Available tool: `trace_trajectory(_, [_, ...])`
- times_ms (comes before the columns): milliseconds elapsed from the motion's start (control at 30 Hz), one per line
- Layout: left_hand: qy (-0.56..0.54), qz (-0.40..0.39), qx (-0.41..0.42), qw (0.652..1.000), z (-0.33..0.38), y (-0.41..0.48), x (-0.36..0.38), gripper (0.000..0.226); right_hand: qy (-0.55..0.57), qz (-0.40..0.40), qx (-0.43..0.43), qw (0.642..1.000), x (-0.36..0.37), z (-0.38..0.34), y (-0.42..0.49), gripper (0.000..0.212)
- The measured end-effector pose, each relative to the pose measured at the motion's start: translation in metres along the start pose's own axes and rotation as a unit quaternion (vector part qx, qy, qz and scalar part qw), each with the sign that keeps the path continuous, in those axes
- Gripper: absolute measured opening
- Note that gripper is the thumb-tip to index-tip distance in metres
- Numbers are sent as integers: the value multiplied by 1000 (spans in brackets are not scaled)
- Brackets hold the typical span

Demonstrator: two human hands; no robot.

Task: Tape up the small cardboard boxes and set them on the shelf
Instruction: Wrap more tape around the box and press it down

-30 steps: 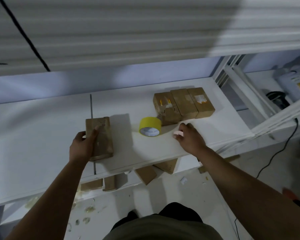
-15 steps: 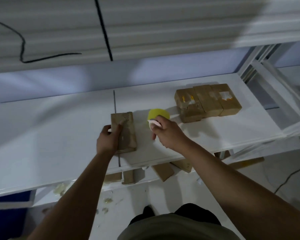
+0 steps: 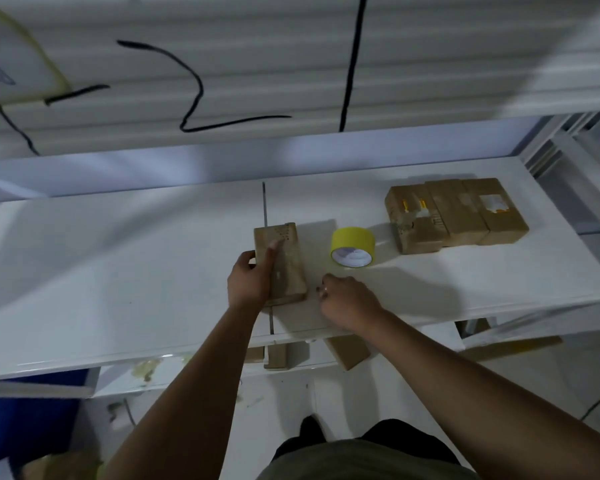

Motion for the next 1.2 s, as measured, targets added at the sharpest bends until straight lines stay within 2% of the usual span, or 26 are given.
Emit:
trace_trajectory(67, [-40,-9,-13,999,-3,0,-3,74,-36,23,-7,999,2,9,-8,28])
trace_trajectory(167, [-88,-11,-23,996,-9,-6,-8,64,-87,15,15,996,-1,25,-13,51])
trace_trajectory(300, [-70,43,-2,997,-10,-21,-12,62,-122,26,23,992,-11,40,-18,46])
trace_trajectory(400, [-50,64,7,997,-7,-26,-9,57,-164,55,31,984,-21,41,-20,61])
trace_trajectory(467, [-44,68,1,997,-7,-24,-9,58,-136,25,33,990,-23,42,-16,62])
trace_trajectory(533, [-41,58,-9,997,-11,-21,-10,63,-84,-19,29,996,-21,41,-16,50])
trace_trajectory(600, [-42,45,-7,998,-15,-19,-12,69,-45,-21,21,999,-19,41,-21,41])
trace_trajectory(667, [-38,40,-4,998,-16,-18,-13,71,-14,-5,2,1000,-18,38,-27,33])
trace_trajectory(767, [-40,39,-7,998,-17,-18,-13,75,181,30,-20,983,-21,24,-31,20])
trace_trajectory(833, [-38,39,-10,998,-16,-18,-12,78,240,97,-39,965,-28,5,-25,20])
trace_trajectory(900, [-35,36,-7,999,-15,-19,-12,81,234,162,-64,957,-35,-17,-13,23])
trace_trajectory(967, [-30,38,-6,999,-14,-20,-12,85,226,188,-71,953,-40,-34,2,23])
trace_trajectory(1067, [-30,42,-10,999,-14,-19,-12,85,189,175,-57,965,-40,-41,15,23])
trace_trajectory(1200, [-54,40,-21,998,-16,-18,-14,85,112,137,-73,981,-27,-25,3,36])
Point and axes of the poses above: each hand's wrist, its own y-axis towards the middle knuckle, its own x-axis out of the palm, z = x × y, the point moved 3 cm from there along y, towards the middle knuckle, and after that the axes turned 5 degrees about -z, right-handed, at the moved point
